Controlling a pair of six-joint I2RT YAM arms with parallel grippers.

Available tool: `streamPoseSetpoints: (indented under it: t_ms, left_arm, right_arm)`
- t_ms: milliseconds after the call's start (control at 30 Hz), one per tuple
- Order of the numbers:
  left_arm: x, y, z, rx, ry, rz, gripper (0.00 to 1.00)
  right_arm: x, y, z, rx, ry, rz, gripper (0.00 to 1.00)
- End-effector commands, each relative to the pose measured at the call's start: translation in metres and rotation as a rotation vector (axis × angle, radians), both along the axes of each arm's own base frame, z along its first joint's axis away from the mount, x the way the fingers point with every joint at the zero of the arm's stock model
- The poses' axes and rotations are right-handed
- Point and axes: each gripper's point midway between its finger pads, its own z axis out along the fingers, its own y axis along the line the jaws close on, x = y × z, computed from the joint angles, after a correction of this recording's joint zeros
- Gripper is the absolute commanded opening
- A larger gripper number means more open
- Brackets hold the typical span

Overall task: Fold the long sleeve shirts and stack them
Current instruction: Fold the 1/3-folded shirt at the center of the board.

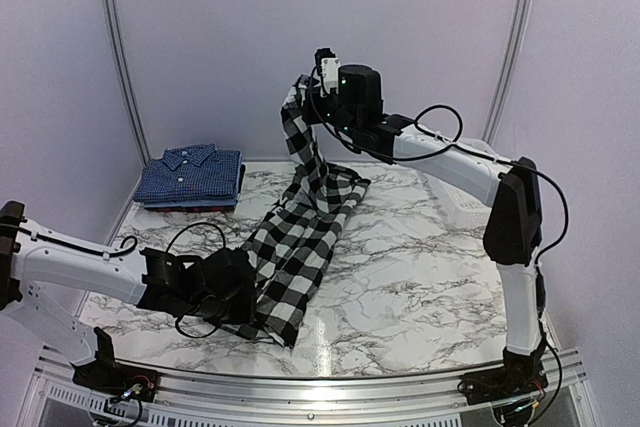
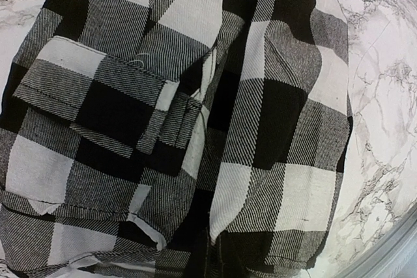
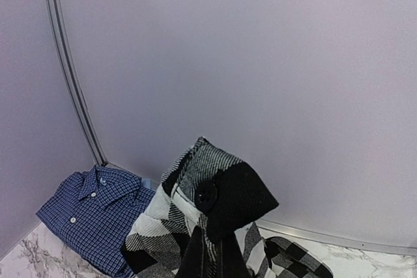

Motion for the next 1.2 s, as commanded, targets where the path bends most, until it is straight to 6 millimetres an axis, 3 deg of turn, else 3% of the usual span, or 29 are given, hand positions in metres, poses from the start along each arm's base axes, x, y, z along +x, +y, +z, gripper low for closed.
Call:
streamPoseSetpoints:
  t_ms: [0,267,567,833,933,1167]
  left_arm:
    - [-0.013,0.001,-0.014,0.063,0.044,-0.063,0.0]
    - [-0.015,0.007,-0.021,0.085,0.052,-0.051,0.0]
    - [-0.005,0.02,-0.015,0.097,0.031,-0.005,0.0]
    - [-0.006,0.02,-0.013,0.093,0.03,-0.024,0.14]
    - [-0.005,0.02,-0.006,0.085,0.022,-0.035,0.24]
    - [0.01,0.018,0.031,0.046,-0.035,-0.041,0.32]
  right_arm:
    - [0.002,0.006,0.008,0.026,-0.038,0.023,0.0]
    - [-0.007,-0.004,-0.016,-0.044,0.076,-0.046,0.0]
    - [-0.033,-0.039,-0.042,-0.107,0.245,-0.195,0.0]
    - [-0.084,-0.052,-0.096,-0.138,0.464,-0.255,0.0]
    - [-0.103,-0.052,-0.117,-0.134,0.534,-0.235,0.0]
    - [-0.143,-0.045,-0.146,-0.186,0.605,-0.202,0.0]
